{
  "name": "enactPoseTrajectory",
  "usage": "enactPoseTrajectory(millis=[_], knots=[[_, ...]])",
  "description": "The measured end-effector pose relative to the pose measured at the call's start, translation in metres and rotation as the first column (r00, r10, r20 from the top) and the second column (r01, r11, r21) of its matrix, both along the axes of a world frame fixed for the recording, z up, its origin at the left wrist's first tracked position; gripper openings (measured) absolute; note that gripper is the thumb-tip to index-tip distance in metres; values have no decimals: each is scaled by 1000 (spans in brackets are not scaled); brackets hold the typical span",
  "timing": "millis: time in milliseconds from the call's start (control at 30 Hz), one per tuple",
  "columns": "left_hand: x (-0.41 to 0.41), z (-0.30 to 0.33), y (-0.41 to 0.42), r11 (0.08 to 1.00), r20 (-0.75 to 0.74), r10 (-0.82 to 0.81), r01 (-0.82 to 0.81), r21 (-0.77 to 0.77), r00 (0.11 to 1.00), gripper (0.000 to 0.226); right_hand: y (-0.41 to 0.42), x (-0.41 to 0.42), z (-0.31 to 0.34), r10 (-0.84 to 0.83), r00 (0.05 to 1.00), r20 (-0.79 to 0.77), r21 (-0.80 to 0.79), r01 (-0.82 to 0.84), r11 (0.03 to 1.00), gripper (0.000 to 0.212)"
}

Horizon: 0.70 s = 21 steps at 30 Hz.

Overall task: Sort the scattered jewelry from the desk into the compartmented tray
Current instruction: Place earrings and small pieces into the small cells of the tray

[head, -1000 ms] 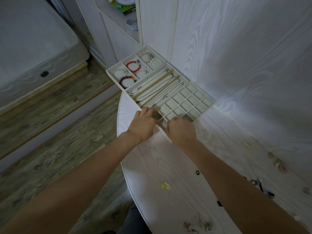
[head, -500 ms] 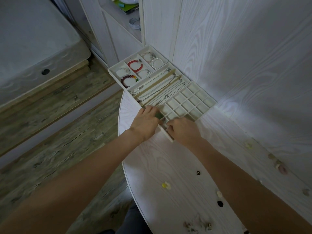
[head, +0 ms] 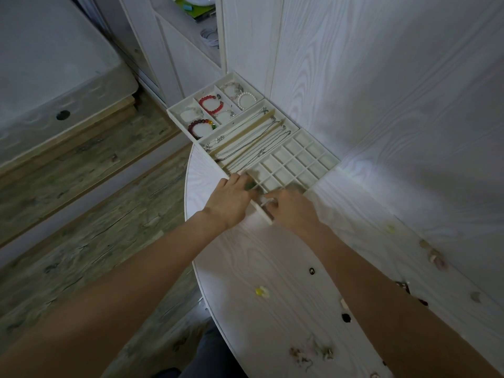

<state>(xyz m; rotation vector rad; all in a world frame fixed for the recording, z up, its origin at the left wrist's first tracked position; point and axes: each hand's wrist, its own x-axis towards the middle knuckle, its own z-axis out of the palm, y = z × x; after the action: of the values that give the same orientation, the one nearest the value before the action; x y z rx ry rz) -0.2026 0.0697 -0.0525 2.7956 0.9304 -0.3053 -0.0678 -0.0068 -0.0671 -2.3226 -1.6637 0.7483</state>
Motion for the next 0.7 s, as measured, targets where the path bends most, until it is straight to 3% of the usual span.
enactPoseTrajectory(millis=[200,333,567,700], knots=[[-5,6,-21,983,94,138,-124,-136,986,63,-31,5,11,-170,958,-230,41,184,982,33],[-14,7,-40,938,117,212,-168,-302,970,51,-64,-5,12,-211,937,-278,48,233,971,35],[-45,-20,-82,790,51,294,-213,-574,954,38,-114,-35,1,-206,922,-328,-21,211,977,42],[-60,-40,-110,822,86,261,-175,-542,961,53,-137,-53,-5,-118,915,-385,-67,100,993,56]])
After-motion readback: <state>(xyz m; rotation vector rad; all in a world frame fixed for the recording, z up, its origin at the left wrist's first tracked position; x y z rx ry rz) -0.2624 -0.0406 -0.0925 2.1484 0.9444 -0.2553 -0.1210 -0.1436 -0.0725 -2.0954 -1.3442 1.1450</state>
